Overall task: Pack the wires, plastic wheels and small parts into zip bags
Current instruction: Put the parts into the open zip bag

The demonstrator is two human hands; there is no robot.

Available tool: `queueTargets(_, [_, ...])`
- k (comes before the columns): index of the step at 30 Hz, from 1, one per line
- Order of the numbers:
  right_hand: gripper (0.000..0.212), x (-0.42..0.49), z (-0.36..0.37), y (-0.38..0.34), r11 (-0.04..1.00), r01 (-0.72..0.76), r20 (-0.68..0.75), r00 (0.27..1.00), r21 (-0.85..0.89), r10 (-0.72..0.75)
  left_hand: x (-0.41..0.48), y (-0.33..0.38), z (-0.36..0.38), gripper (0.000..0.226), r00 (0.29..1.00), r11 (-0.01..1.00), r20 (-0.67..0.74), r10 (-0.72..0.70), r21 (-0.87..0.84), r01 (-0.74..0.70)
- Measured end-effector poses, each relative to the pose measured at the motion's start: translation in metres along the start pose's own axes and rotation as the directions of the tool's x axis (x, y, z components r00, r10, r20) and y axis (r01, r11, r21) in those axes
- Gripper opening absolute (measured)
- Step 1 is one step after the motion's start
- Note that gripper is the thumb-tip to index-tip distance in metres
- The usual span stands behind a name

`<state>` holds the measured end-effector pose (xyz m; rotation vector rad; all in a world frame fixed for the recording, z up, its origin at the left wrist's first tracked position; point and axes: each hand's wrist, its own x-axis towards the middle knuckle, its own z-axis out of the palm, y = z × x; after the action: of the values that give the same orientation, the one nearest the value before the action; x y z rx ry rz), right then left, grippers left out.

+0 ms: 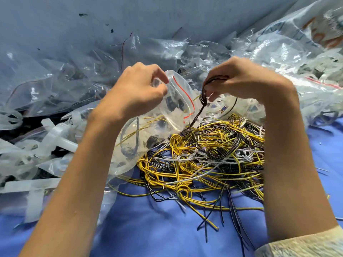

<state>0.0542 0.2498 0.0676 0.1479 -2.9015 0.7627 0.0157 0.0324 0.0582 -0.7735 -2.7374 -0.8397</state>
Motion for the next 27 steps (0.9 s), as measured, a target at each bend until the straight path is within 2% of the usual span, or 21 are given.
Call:
queueTargets(5, [0.009,-0.003,-0.002,-0.012,0.944,0.102,-0.066,0.994,0.315,-0.085,-0.004,0.014,0.006,0.019,0.994,0.994,0.025,0.103,0.02,-0.103])
queueTargets(8, [0.01,-0.003,-0.003,-0.02,0.913,0.172,-0.106,0.984,0.37,-0.142,-0.006,0.023,0.014,0.018,0.989,0.989,0.027,0.147,-0.007,-0.147])
queueTargets(11, [0.012,-0.002,-0.003,-0.025,0.91,0.173,-0.125,0.983,0.377,-0.135,-0.009,0.028,0.018,0.02,0.989,0.989,-0.024,0.145,0.004,-0.145])
queueTargets(15, [0.021,0.003,0.001,-0.026,0.934,0.09,-0.137,0.99,0.344,-0.045,-0.01,0.029,0.017,0.013,0.984,0.986,-0.086,0.159,-0.035,-0.162])
queueTargets(17, [0.019,0.003,0.002,-0.025,0.949,0.06,-0.141,0.99,0.309,-0.017,-0.009,0.025,0.017,0.012,0.983,0.985,-0.094,0.159,-0.044,-0.164])
queueTargets(19, [0.011,0.002,0.002,-0.023,0.973,0.064,-0.172,0.985,0.223,-0.025,-0.007,0.023,0.018,0.017,0.984,0.986,-0.089,0.154,-0.048,-0.159])
queueTargets(22, [0.02,0.003,0.005,-0.023,0.995,0.095,-0.228,0.97,0.032,-0.086,-0.006,0.021,0.021,0.018,0.988,0.987,-0.078,0.135,-0.083,-0.141])
queueTargets(24, [0.02,0.004,0.006,-0.025,0.991,0.125,-0.236,0.963,-0.04,-0.131,-0.006,0.02,0.022,0.015,0.99,0.983,-0.091,0.111,-0.136,-0.123])
queueTargets(27, [0.018,0.007,0.011,-0.026,0.994,0.087,-0.194,0.976,-0.073,-0.1,-0.006,0.018,0.021,0.007,0.987,0.974,-0.141,0.079,-0.199,-0.106])
